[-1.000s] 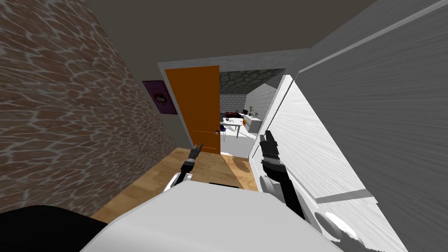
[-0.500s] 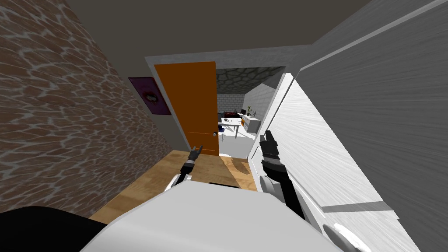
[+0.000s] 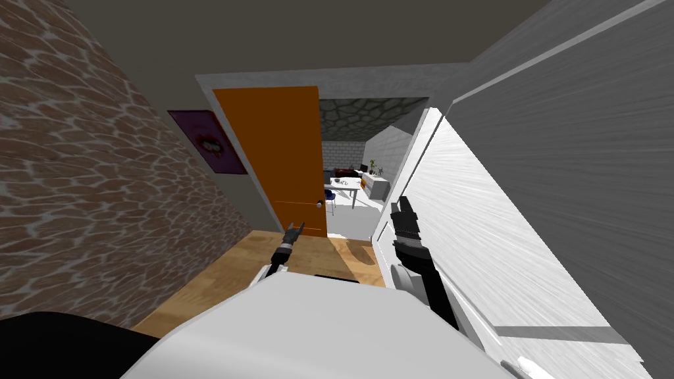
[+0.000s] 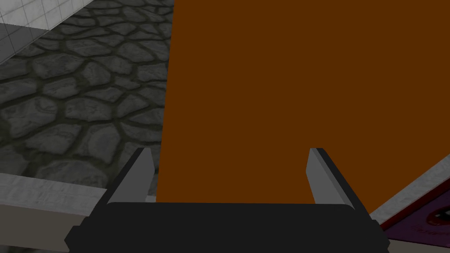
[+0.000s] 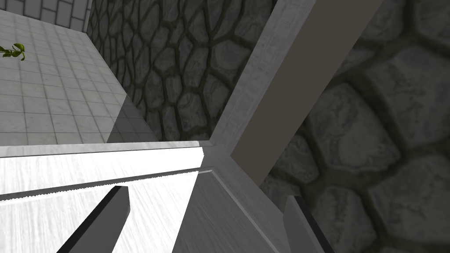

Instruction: Pull the door open

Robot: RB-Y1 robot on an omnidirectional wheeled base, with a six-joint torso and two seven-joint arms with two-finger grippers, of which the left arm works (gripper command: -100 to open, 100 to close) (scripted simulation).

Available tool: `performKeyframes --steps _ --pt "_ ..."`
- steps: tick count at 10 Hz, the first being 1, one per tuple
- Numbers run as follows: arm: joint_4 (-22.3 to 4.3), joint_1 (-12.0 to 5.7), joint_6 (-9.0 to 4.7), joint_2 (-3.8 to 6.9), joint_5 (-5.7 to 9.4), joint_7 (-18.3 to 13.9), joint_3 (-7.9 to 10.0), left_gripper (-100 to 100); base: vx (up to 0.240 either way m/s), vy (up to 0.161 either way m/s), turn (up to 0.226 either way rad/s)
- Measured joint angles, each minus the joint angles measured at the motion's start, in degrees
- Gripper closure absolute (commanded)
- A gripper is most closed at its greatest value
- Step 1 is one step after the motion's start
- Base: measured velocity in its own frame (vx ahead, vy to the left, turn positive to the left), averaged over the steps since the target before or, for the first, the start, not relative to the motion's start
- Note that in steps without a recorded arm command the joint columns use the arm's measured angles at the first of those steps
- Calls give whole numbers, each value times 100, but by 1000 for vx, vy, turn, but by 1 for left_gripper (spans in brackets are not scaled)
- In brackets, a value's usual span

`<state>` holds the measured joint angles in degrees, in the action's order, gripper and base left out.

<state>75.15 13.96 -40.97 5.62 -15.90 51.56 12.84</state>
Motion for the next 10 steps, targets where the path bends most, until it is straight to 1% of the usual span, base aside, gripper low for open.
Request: performKeyframes --steps 1,3,4,6,8,10 --pt "-54 3 -5 -18 -26 96 20 -100 109 2 -65" --pt "-369 -59 -105 -31 -68 332 108 -100 146 -3 -92" --pt "-543 -125 -141 -16 -84 447 158 -100 123 2 -52" --pt "-712 -153 -169 -41 -126 631 212 -100 109 -10 -60" --pt "-972 -237 -206 -79 -176 872 286 -100 120 3 -70" --pt "-1139 -250 -260 -104 -209 1036 337 -100 93 5 -44"
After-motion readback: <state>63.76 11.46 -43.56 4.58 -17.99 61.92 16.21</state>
